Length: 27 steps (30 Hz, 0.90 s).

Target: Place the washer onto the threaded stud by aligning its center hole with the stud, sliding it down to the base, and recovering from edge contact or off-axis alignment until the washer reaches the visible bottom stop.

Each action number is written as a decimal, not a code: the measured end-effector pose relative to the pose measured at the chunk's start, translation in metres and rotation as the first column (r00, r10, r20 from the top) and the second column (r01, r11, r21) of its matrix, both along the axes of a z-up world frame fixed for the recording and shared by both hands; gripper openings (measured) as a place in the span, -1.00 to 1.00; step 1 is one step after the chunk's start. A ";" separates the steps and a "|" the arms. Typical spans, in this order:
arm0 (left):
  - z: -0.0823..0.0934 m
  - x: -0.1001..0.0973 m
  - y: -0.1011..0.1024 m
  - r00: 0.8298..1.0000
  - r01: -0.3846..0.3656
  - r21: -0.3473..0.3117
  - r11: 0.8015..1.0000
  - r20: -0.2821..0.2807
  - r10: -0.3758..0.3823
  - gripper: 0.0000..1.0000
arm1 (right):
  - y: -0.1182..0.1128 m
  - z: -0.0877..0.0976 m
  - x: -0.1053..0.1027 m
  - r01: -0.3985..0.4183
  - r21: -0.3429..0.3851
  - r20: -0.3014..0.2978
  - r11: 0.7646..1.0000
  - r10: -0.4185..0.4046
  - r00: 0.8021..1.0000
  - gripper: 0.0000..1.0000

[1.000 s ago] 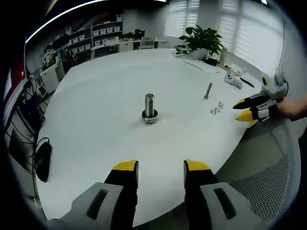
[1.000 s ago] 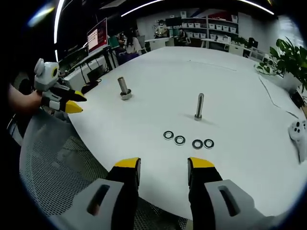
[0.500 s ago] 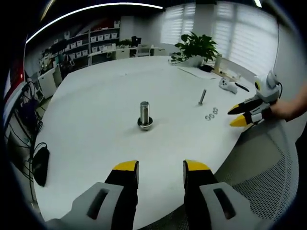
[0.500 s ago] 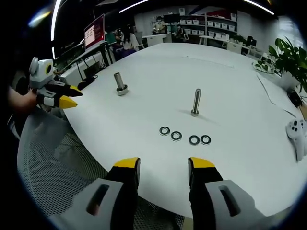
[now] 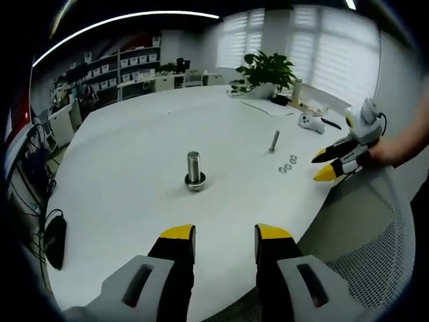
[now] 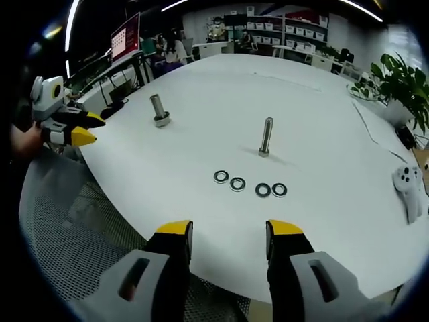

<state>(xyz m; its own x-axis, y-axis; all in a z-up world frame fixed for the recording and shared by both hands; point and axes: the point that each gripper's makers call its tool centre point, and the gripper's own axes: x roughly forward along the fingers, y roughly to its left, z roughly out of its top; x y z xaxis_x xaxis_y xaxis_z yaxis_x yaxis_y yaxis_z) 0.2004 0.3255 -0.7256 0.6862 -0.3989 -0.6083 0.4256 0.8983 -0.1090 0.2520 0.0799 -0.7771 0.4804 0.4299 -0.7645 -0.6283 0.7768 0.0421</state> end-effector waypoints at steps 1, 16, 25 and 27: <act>-0.002 -0.001 -0.001 1.000 0.006 -0.001 1.000 -0.007 -0.006 -0.32 | -0.001 0.001 0.001 0.011 0.007 0.003 1.000 -0.011 1.000 -0.04; 0.002 -0.001 -0.002 1.000 0.004 -0.031 0.999 -0.002 -0.004 -0.31 | -0.011 -0.004 0.002 0.040 -0.056 -0.006 0.998 -0.040 0.999 -0.02; 0.006 -0.004 -0.009 0.999 0.045 -0.023 0.999 0.013 -0.045 -0.29 | -0.015 -0.004 0.003 0.052 -0.077 -0.005 0.996 -0.052 0.999 -0.01; 0.006 -0.003 -0.009 0.999 0.043 -0.027 0.999 0.016 -0.043 -0.29 | -0.016 -0.005 0.003 0.047 -0.085 -0.006 0.995 -0.048 0.999 -0.01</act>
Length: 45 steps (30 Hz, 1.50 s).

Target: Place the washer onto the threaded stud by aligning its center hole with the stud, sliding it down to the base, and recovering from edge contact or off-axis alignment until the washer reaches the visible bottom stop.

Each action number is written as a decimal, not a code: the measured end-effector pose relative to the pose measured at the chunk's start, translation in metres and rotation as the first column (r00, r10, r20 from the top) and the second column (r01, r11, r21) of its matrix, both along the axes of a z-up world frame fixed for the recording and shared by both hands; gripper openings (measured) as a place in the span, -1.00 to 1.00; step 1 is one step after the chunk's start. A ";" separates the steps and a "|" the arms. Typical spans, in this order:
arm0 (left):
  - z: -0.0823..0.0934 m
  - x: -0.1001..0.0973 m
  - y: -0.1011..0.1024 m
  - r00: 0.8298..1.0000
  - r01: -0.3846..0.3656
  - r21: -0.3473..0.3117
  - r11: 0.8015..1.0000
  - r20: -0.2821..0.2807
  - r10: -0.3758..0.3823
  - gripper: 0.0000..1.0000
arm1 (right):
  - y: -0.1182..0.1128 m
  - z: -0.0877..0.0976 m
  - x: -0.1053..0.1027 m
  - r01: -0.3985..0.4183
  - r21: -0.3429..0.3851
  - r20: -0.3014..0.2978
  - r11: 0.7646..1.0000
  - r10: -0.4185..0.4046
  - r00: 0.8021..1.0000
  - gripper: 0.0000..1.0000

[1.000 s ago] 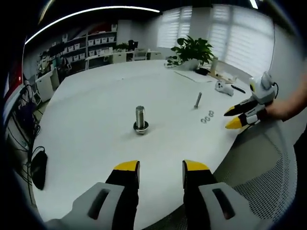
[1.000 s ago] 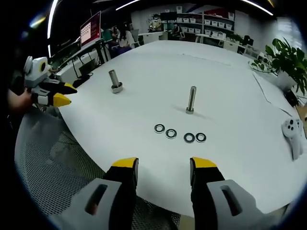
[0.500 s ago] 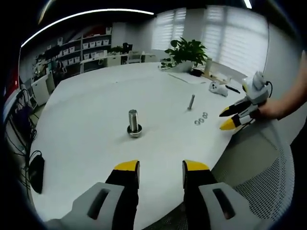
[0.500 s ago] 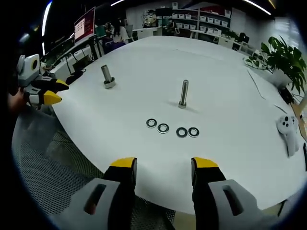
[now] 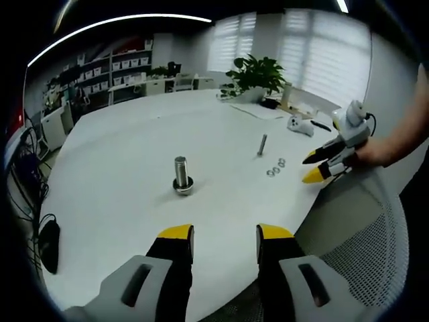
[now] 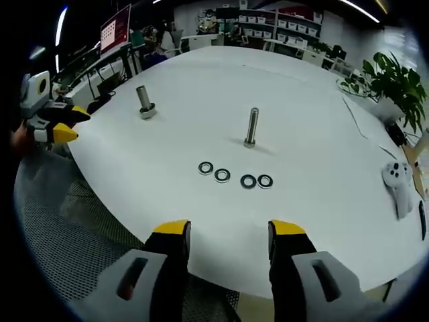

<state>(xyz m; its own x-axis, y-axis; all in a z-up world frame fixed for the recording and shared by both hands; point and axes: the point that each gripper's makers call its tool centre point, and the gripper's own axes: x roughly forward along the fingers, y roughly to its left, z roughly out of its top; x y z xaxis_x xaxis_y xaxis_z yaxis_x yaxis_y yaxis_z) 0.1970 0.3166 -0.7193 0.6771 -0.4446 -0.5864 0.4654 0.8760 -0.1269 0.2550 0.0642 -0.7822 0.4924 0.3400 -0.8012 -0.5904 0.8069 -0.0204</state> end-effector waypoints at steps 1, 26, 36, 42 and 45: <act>0.001 0.001 0.001 1.000 -0.005 -0.003 1.000 0.003 0.005 -0.29 | 0.000 0.000 0.000 -0.003 -0.003 0.000 1.000 0.003 1.000 -0.01; -0.007 0.001 0.007 0.999 -0.034 0.012 0.999 -0.029 0.034 -0.30 | 0.006 0.004 0.000 -0.011 0.038 0.005 0.999 0.011 1.000 -0.01; -0.011 -0.002 0.003 0.999 -0.007 0.022 1.000 -0.041 0.008 -0.31 | 0.011 0.001 -0.004 -0.053 0.035 -0.028 0.998 0.054 0.998 0.06; -0.010 -0.003 0.002 0.999 0.002 0.020 1.000 -0.036 -0.001 -0.31 | 0.010 0.003 0.004 -0.058 0.023 -0.036 0.998 0.059 0.998 0.06; -0.009 -0.004 0.002 0.999 0.002 0.020 1.000 -0.033 -0.001 -0.31 | 0.010 0.006 0.013 -0.067 0.009 -0.031 0.998 0.068 0.997 0.05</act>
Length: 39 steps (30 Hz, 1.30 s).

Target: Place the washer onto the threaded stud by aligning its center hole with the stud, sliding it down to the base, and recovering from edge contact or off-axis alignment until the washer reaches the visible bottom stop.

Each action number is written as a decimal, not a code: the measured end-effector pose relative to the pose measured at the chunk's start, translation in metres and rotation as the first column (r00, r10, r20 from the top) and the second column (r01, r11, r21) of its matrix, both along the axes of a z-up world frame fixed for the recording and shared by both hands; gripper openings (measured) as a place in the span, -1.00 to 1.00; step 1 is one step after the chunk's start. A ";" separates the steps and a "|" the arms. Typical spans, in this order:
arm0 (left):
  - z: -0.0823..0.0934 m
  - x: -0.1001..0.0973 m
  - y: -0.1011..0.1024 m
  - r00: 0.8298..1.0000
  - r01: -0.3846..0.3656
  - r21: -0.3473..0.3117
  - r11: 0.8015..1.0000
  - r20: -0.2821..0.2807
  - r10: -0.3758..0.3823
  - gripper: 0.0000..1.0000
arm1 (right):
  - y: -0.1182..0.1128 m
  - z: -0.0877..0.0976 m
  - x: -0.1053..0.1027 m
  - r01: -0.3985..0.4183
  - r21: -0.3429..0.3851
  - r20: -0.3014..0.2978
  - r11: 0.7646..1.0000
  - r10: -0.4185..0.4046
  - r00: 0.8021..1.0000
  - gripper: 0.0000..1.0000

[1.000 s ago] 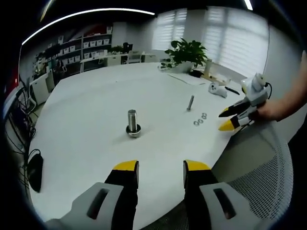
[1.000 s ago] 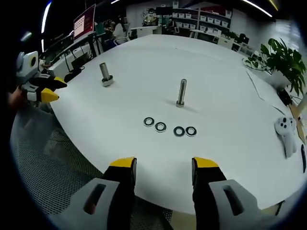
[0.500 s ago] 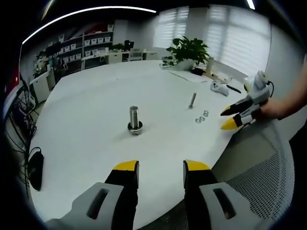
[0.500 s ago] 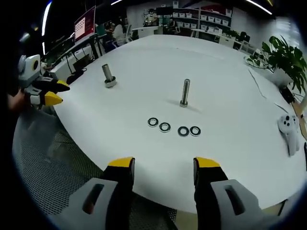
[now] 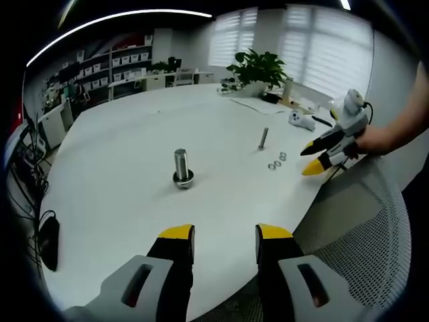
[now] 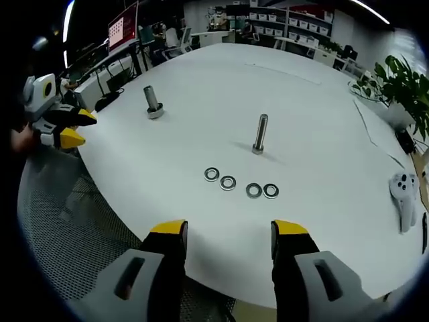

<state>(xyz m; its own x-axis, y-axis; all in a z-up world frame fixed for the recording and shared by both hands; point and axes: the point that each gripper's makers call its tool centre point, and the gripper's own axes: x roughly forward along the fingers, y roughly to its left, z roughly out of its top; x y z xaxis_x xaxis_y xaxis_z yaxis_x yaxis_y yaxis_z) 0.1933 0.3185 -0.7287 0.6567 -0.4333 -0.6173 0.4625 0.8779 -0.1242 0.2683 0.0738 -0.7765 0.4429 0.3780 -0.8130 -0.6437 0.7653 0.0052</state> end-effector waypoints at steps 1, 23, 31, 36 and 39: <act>0.000 0.000 0.000 1.000 -0.001 -0.001 1.000 0.001 0.001 -0.31 | 0.000 0.001 0.003 0.001 -0.001 0.001 1.000 -0.001 1.000 0.04; -0.001 -0.002 0.001 1.000 0.001 0.025 1.000 0.001 -0.001 -0.33 | 0.007 -0.016 0.026 -0.078 -0.113 -0.105 0.991 0.066 0.992 -0.48; -0.002 -0.003 -0.001 1.000 0.021 0.041 0.999 0.003 -0.022 -0.33 | 0.003 -0.023 0.029 -0.091 -0.139 -0.118 0.986 0.075 0.990 -0.51; -0.003 -0.003 0.001 1.000 0.018 0.048 0.999 0.004 -0.018 -0.35 | 0.007 -0.023 0.035 -0.085 -0.129 -0.119 0.988 0.070 0.990 -0.54; -0.003 -0.003 0.000 1.000 0.020 0.049 0.999 0.007 -0.020 -0.35 | 0.009 -0.023 0.036 -0.083 -0.130 -0.124 0.988 0.067 0.990 -0.55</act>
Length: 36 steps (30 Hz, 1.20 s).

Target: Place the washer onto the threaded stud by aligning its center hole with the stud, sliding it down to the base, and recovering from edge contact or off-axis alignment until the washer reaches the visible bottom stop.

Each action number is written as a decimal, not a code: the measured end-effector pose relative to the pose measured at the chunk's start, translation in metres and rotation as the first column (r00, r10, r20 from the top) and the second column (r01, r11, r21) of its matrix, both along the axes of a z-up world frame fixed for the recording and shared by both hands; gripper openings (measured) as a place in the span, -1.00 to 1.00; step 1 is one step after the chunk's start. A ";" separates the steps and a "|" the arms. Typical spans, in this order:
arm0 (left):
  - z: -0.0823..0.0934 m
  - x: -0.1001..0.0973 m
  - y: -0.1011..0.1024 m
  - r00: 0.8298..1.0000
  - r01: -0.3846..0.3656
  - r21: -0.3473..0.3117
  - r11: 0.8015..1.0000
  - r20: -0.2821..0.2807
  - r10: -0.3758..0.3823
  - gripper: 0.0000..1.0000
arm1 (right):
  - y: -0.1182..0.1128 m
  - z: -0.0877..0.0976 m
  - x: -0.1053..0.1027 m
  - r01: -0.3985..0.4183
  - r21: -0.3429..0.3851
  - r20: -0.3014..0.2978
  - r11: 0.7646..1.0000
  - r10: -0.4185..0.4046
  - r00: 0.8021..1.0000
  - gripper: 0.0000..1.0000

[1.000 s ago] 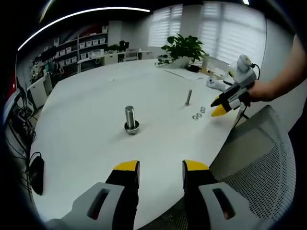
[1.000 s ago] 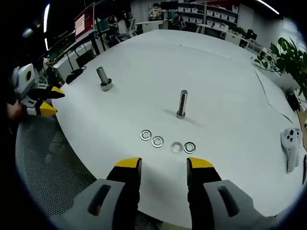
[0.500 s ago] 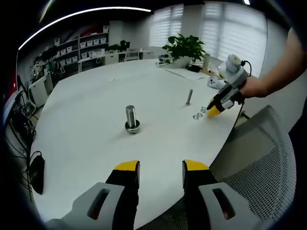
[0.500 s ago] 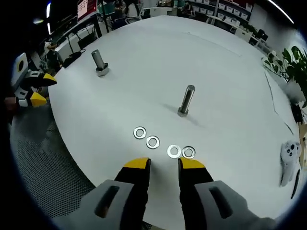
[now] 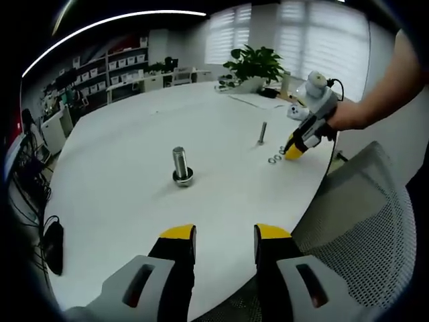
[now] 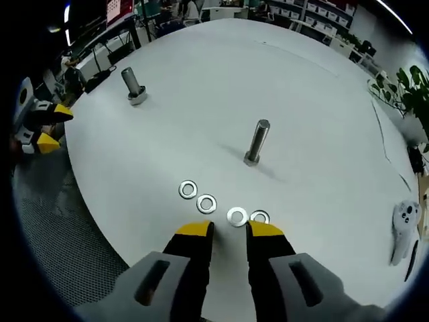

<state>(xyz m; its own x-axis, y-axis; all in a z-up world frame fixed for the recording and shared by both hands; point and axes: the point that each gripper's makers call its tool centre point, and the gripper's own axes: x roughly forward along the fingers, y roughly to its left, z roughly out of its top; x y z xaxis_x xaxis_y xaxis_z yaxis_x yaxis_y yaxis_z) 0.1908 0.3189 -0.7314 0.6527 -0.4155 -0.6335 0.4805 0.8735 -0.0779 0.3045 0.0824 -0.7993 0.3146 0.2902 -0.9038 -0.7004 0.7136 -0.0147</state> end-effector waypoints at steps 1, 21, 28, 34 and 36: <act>0.000 0.000 0.000 1.000 0.000 -0.001 1.000 -0.001 0.000 -0.35 | 0.000 0.000 0.001 -0.006 -0.003 0.001 1.000 0.006 1.000 -0.55; -0.003 -0.002 0.000 1.000 0.004 0.014 1.000 -0.010 -0.004 -0.33 | 0.004 -0.002 0.005 -0.206 -0.149 -0.128 0.967 0.188 0.974 -0.65; -0.005 -0.001 0.000 1.000 0.000 0.021 1.000 -0.009 0.000 -0.34 | 0.005 -0.004 0.006 -0.237 -0.228 -0.223 0.944 0.186 0.957 -0.65; -0.006 -0.003 0.000 1.000 0.005 0.025 1.000 -0.014 -0.005 -0.37 | 0.005 -0.004 0.005 -0.254 -0.281 -0.257 0.925 0.183 0.949 -0.65; -0.005 -0.002 0.000 1.000 0.005 0.025 1.000 -0.011 -0.004 -0.37 | 0.006 -0.004 0.004 -0.270 -0.281 -0.251 0.921 0.201 0.947 -0.68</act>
<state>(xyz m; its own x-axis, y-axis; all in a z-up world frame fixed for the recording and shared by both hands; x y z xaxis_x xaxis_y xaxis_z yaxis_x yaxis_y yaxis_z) 0.1886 0.3188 -0.7367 0.6438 -0.4021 -0.6511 0.4837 0.8731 -0.0610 0.3081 0.0884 -0.8035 0.0613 0.0282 -0.9977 -0.8583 0.5117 -0.0383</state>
